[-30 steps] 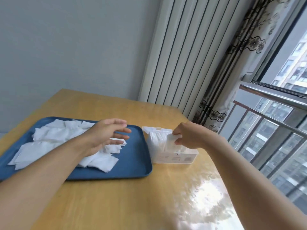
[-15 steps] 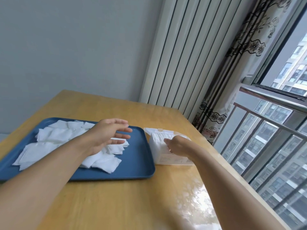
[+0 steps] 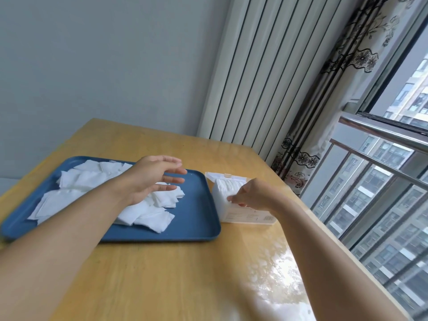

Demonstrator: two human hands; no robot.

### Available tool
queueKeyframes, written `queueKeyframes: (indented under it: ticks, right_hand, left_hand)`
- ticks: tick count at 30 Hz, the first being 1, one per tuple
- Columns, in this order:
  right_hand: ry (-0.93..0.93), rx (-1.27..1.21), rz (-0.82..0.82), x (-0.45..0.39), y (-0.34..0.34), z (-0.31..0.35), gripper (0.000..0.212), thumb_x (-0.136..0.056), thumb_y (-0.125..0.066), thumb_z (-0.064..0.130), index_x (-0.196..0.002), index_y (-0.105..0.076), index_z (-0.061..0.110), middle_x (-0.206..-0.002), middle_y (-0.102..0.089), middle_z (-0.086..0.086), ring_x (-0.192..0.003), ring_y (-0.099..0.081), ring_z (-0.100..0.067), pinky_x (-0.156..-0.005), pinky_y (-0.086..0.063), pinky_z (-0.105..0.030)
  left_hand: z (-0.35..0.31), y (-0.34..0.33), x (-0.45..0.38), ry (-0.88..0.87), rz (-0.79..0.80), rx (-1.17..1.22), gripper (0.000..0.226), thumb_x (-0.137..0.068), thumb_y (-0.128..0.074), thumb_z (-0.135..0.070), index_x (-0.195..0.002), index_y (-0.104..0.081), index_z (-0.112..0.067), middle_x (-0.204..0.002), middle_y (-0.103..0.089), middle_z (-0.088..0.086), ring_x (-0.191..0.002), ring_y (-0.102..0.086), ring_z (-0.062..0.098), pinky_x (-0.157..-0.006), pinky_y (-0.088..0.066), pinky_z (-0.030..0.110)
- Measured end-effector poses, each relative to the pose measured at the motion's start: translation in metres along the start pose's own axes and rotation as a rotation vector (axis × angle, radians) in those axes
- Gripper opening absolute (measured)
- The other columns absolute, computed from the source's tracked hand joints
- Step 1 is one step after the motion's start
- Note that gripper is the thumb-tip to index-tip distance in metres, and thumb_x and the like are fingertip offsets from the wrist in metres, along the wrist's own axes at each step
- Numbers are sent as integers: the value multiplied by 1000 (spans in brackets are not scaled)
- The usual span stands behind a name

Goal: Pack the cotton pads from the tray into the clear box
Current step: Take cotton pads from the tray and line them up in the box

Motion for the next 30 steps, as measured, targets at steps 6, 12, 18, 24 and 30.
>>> queueKeyframes:
  ticks: [6, 12, 18, 24, 30]
  right_hand:
    - [24, -41, -239, 13, 38, 17, 26, -90, -69, 51, -92, -74, 25, -85, -77, 6, -80, -72, -19, -77, -62, -41]
    - [371, -259, -153, 9, -7, 120, 15, -90, -74, 27, -105, -73, 25, -107, -74, 6, -76, -68, -17, -57, -48, -19]
    - [345, -173, -55, -32, -80, 151, 43, -83, -72, 46, -121, -65, 27, -114, -68, 3, -108, -61, -26, -82, -55, -37]
    - [313, -327, -211, -36, -74, 137, 24, -89, -47, 9, -65, -44, 6, -61, -45, -8, -63, -41, -31, -53, -29, -34]
    - [316, -1079, -251, -16, -60, 103, 12, -100, -58, 15, -102, -69, 12, -78, -74, 0, -72, -73, -17, -72, -62, -41]
  left_hand:
    - [-11, 21, -2, -23, -84, 58, 13, -101, -61, -16, -112, -68, -13, -101, -79, 6, -94, -75, 22, -83, -60, 35]
    - [-6, 62, -6, -10, -277, 65, 9, -99, -62, -13, -104, -69, -11, -83, -72, 5, -71, -65, 19, -70, -55, 29]
    - [7, 75, -11, 42, -314, 28, 12, -100, -59, -10, -96, -69, -14, -89, -72, 7, -75, -63, 20, -82, -55, 34]
    - [9, 79, -12, 60, -310, 54, 9, -100, -61, -12, -101, -69, -13, -96, -73, 8, -85, -67, 23, -92, -56, 39]
    - [1, 51, -9, -7, -154, -97, 24, -91, -74, -30, -112, -72, -18, -111, -75, 1, -100, -67, 19, -92, -52, 36]
Point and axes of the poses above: each hand's wrist, its own x-axis away from the middle knuckle, its own y-axis out of the back of the hand, z = x × y, the point moved 5 cm from there along -x, towards the middle knuckle
